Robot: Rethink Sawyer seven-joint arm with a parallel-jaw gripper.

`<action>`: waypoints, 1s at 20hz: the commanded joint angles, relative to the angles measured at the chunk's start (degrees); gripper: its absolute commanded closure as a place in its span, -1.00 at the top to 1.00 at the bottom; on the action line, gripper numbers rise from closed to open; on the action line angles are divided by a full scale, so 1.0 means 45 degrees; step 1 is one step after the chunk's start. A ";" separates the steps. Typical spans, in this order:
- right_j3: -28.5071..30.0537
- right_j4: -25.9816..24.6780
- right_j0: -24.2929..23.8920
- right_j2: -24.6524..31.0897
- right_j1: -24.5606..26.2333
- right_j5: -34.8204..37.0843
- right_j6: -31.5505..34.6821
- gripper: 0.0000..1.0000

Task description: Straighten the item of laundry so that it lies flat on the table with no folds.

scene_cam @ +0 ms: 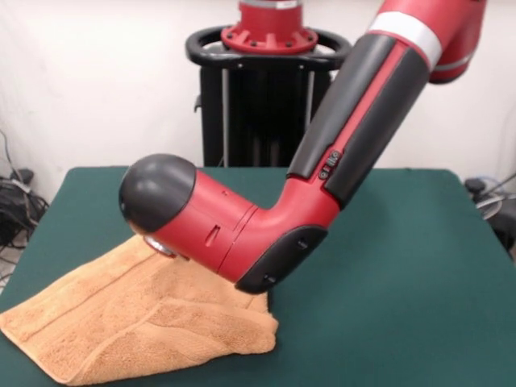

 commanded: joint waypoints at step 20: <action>-0.0479 0.1557 -0.0420 0.1084 -0.0745 0.2179 0.2882 -1.00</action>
